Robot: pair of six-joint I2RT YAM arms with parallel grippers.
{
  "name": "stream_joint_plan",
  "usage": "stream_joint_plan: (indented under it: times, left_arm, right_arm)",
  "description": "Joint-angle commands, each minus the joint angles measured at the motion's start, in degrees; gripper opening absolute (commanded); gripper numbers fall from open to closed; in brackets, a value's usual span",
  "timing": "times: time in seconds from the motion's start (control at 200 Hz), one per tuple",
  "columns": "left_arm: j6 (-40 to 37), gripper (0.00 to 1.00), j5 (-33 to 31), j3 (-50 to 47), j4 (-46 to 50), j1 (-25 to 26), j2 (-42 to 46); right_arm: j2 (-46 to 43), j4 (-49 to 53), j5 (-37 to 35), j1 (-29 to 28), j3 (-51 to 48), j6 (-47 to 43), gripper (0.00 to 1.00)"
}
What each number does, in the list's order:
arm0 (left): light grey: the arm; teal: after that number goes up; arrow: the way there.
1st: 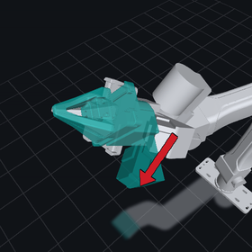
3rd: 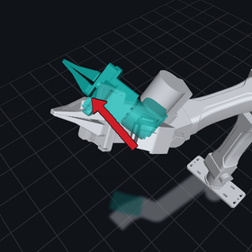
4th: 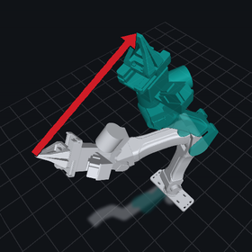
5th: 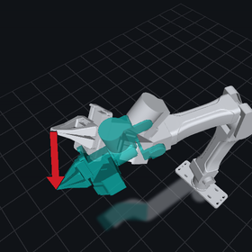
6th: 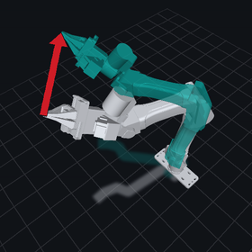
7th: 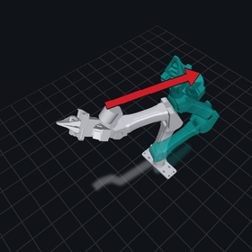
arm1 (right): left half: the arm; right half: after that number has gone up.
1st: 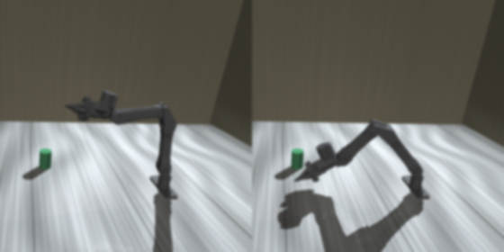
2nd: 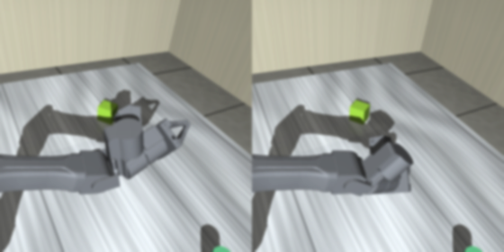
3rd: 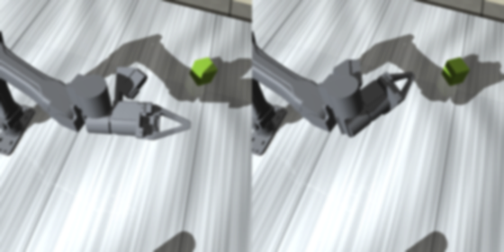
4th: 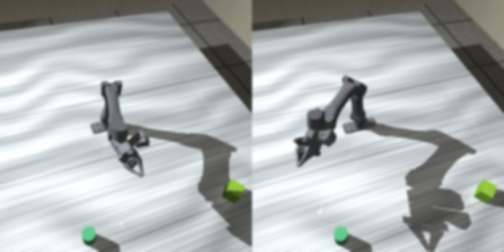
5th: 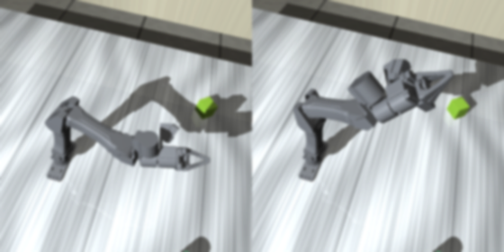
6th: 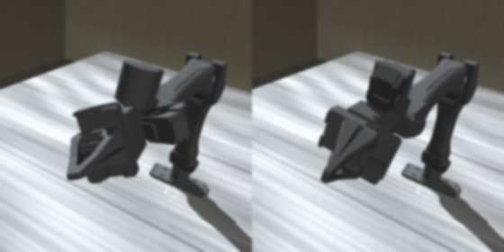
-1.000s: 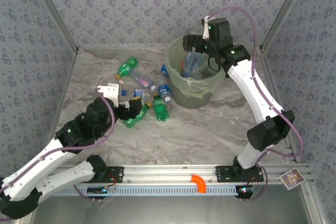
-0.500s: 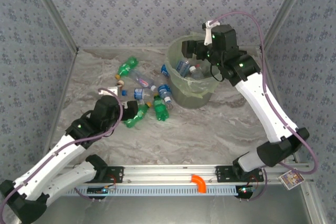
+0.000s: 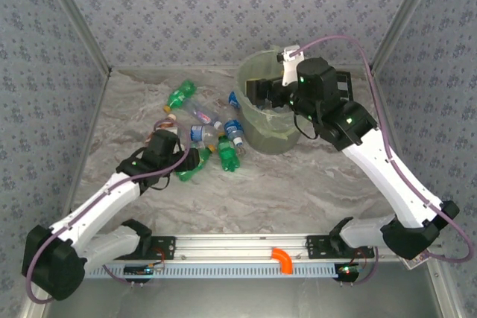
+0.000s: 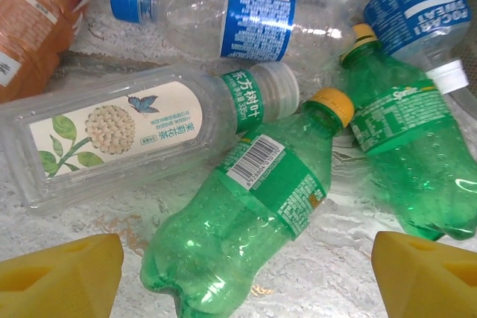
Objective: Put the plastic bottles in the bin
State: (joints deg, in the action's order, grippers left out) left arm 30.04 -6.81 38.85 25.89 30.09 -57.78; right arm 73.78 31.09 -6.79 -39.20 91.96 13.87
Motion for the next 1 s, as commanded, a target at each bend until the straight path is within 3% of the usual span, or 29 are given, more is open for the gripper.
stream_joint_plan:
  times: [0.0, 0.505, 0.995]
  left_arm:
    - [-0.7, 0.85, 1.9, -1.0, -4.6, -0.4, -2.5]
    - [-1.1, 0.75, 7.4, -4.1, -11.2, 0.4, -12.5]
    - [-2.4, 0.73, 3.2, -2.0, -10.9, 5.2, -21.2]
  right_arm:
    - [-2.0, -1.5, -2.2, -1.3, -0.7, -1.0, 1.0]
    - [-2.7, -1.6, -1.8, -2.4, -1.6, -0.6, 1.0]
    - [-3.5, -3.8, 1.9, -2.8, -3.7, 1.0, 1.0]
